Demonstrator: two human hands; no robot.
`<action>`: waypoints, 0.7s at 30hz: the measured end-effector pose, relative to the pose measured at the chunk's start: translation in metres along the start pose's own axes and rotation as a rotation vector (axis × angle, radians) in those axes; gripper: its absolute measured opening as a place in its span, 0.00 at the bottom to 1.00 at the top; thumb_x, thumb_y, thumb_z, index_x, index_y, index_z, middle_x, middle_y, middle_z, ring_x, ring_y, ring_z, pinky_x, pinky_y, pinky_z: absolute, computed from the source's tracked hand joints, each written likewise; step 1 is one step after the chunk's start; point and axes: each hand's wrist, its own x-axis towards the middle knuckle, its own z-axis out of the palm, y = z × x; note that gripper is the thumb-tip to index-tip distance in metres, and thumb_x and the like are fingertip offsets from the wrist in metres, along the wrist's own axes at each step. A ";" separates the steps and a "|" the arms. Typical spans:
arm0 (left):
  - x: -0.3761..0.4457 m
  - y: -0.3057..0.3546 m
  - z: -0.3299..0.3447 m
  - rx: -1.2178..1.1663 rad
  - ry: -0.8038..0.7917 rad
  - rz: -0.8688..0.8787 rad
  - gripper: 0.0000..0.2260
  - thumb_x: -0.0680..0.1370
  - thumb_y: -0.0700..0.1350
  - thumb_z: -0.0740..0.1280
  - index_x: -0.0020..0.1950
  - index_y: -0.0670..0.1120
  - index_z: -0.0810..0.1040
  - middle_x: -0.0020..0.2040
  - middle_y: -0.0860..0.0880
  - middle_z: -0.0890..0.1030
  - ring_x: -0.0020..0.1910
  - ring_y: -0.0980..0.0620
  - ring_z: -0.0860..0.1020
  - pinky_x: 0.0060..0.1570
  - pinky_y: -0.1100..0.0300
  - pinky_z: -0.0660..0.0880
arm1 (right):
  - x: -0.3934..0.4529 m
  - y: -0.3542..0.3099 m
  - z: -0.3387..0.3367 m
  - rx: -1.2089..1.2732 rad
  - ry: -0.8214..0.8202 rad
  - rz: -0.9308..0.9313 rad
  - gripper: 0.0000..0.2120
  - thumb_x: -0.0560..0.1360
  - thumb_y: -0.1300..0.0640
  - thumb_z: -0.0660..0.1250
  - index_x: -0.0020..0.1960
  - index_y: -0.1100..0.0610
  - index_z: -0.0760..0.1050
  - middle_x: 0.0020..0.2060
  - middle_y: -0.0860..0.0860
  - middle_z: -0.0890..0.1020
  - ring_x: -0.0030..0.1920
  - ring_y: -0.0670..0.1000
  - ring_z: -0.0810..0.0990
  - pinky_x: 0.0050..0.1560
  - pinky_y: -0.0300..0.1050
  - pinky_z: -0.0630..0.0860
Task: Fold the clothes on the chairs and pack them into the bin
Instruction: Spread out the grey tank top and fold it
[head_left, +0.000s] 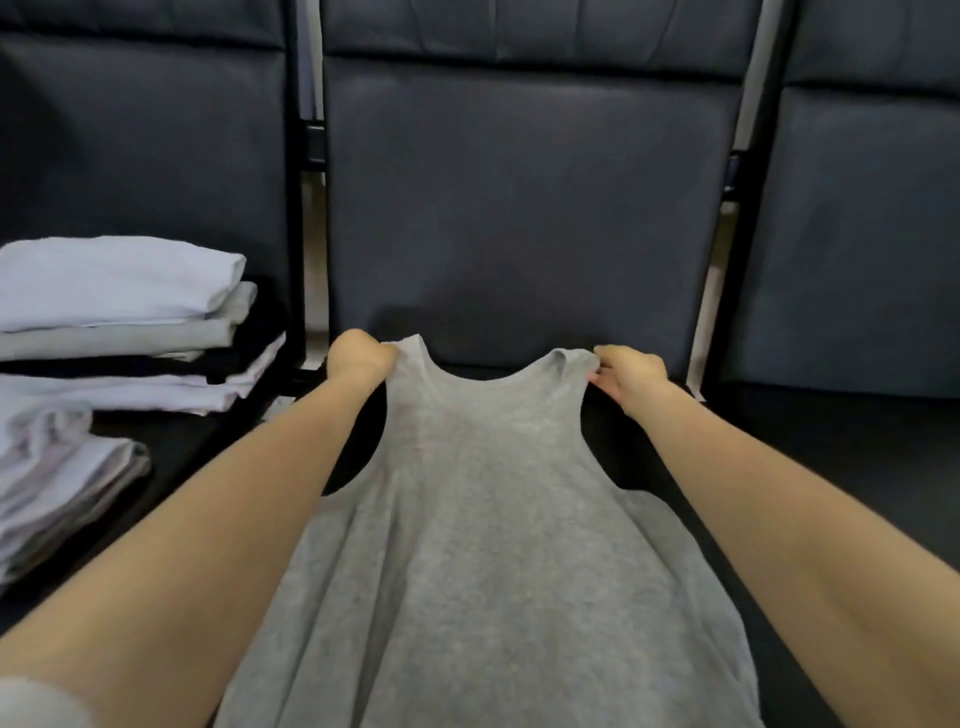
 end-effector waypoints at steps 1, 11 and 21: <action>-0.004 0.000 -0.004 0.007 -0.010 0.017 0.14 0.75 0.50 0.65 0.42 0.38 0.78 0.44 0.41 0.81 0.46 0.40 0.80 0.46 0.55 0.76 | -0.004 -0.003 -0.002 0.080 -0.025 -0.007 0.13 0.73 0.65 0.71 0.55 0.66 0.75 0.46 0.60 0.78 0.46 0.57 0.81 0.51 0.48 0.81; -0.136 -0.034 -0.074 0.329 -0.118 0.184 0.22 0.81 0.53 0.58 0.47 0.33 0.78 0.51 0.35 0.80 0.48 0.41 0.76 0.46 0.56 0.68 | -0.140 0.004 -0.071 -0.811 -0.067 -0.190 0.13 0.75 0.51 0.69 0.48 0.62 0.81 0.38 0.55 0.78 0.43 0.56 0.78 0.49 0.51 0.77; -0.207 -0.080 -0.103 0.385 -0.123 0.153 0.15 0.77 0.52 0.63 0.51 0.40 0.78 0.56 0.41 0.79 0.55 0.43 0.76 0.51 0.56 0.72 | -0.198 0.038 -0.101 -1.064 -0.162 -0.292 0.16 0.74 0.48 0.69 0.34 0.54 0.67 0.32 0.50 0.70 0.35 0.50 0.70 0.35 0.46 0.63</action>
